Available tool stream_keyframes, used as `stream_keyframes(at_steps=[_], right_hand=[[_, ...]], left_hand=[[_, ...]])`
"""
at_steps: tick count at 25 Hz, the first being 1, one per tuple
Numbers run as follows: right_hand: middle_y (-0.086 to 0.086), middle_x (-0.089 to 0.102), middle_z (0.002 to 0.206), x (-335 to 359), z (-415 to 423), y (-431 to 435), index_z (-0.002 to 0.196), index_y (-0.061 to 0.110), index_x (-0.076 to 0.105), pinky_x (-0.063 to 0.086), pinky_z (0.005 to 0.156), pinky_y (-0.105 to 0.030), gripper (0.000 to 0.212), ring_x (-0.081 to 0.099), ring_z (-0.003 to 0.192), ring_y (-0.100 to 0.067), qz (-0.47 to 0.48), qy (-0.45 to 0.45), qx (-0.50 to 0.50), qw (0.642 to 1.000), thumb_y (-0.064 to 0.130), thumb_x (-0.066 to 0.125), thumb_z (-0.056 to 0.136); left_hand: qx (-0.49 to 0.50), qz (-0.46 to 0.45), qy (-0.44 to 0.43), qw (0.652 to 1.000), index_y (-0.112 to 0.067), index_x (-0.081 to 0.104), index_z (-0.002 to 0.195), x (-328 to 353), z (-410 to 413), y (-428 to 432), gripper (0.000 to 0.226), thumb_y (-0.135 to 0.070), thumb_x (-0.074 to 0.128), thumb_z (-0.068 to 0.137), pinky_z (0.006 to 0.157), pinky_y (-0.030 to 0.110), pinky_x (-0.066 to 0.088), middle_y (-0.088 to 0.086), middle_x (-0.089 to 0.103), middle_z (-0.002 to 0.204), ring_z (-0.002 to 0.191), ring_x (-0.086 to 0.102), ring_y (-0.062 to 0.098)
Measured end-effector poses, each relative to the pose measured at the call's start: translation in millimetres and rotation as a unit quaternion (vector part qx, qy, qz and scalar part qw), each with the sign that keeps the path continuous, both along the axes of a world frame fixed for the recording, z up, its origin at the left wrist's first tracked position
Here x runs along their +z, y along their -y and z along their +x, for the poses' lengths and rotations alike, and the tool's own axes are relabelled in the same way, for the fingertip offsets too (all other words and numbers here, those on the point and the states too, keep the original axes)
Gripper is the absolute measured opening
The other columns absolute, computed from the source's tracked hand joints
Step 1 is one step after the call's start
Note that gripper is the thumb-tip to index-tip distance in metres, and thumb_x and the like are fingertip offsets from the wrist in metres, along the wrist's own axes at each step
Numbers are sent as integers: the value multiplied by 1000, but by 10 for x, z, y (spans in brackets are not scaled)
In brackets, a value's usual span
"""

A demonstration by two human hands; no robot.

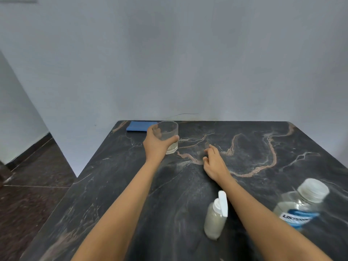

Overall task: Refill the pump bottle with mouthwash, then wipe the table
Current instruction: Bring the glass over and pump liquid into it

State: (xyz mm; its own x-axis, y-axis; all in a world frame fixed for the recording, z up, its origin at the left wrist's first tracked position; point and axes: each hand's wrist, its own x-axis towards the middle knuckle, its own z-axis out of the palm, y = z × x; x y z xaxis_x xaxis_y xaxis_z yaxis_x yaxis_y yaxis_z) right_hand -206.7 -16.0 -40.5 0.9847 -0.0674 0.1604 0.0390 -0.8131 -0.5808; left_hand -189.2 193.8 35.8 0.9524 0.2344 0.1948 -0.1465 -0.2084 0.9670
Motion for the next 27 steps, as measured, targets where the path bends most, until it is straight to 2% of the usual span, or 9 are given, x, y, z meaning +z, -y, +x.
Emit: stream_keyframes(at_steps=[4,7,11,14,16,18,20,24,27], right_hand=[[-9,32,149,57,-503,-3,124,5,49,33,108,-34,30,35,137,-21,42,10,3,999,9,40,96],[-12,43,139,96,-870,-32,122,3,52,38,103,-34,30,47,126,-24,140,16,-25,990,2,41,94],[-1,58,123,268,-1316,-107,118,16,56,45,99,-36,31,56,114,-18,346,13,-104,932,3,46,91],[3,60,119,528,-1695,-204,118,12,57,47,94,-26,39,58,105,-4,422,25,-26,906,-9,44,89],[3,59,121,645,-1899,-199,121,9,56,47,90,-19,47,56,109,-4,414,4,55,909,-18,43,84],[1,57,128,659,-2006,-100,125,11,54,46,90,-21,60,53,119,-8,403,-24,118,907,-22,42,76],[-1,54,134,632,-2075,-10,130,13,49,45,91,-24,65,50,125,-10,406,-53,166,897,-12,47,70],[0,60,128,588,-2143,-48,129,17,50,47,93,-23,51,56,119,-9,364,-84,226,900,4,64,82],[0,65,118,577,-2085,-123,121,24,57,48,97,-34,40,60,114,-15,349,-31,197,916,15,69,84]], left_hand=[[8,6,-17,1000,-22,46,134,-60,-807,-164,89,-33,90,58,100,28,41,-3,57,130,119,53,14],[6,5,-21,1000,-27,47,131,-197,-1307,-266,88,-34,91,55,101,29,44,-5,59,129,118,55,12],[6,13,-24,1000,-27,46,133,-314,-1668,-354,89,-34,91,56,102,32,45,-6,58,130,118,55,12],[-4,19,-23,1000,-28,45,133,-354,-1818,-391,88,-35,90,57,102,34,44,-5,58,130,118,54,13],[-9,20,-24,999,-29,45,133,-384,-1898,-415,87,-34,90,59,101,30,43,-5,58,130,119,53,13],[-25,16,-23,999,-30,43,135,-446,-1975,-427,87,-32,89,61,102,27,41,-6,56,132,122,51,10],[-42,4,-12,999,-32,38,139,-541,-2039,-434,90,-32,88,64,107,26,38,-8,51,139,127,47,6],[-54,3,-11,998,-39,30,143,-620,-2069,-439,94,-37,85,66,108,26,35,-10,44,145,131,43,5],[-62,1,-15,998,-41,28,144,-612,-2048,-443,94,-36,84,68,103,21,35,-9,47,142,128,45,5]])
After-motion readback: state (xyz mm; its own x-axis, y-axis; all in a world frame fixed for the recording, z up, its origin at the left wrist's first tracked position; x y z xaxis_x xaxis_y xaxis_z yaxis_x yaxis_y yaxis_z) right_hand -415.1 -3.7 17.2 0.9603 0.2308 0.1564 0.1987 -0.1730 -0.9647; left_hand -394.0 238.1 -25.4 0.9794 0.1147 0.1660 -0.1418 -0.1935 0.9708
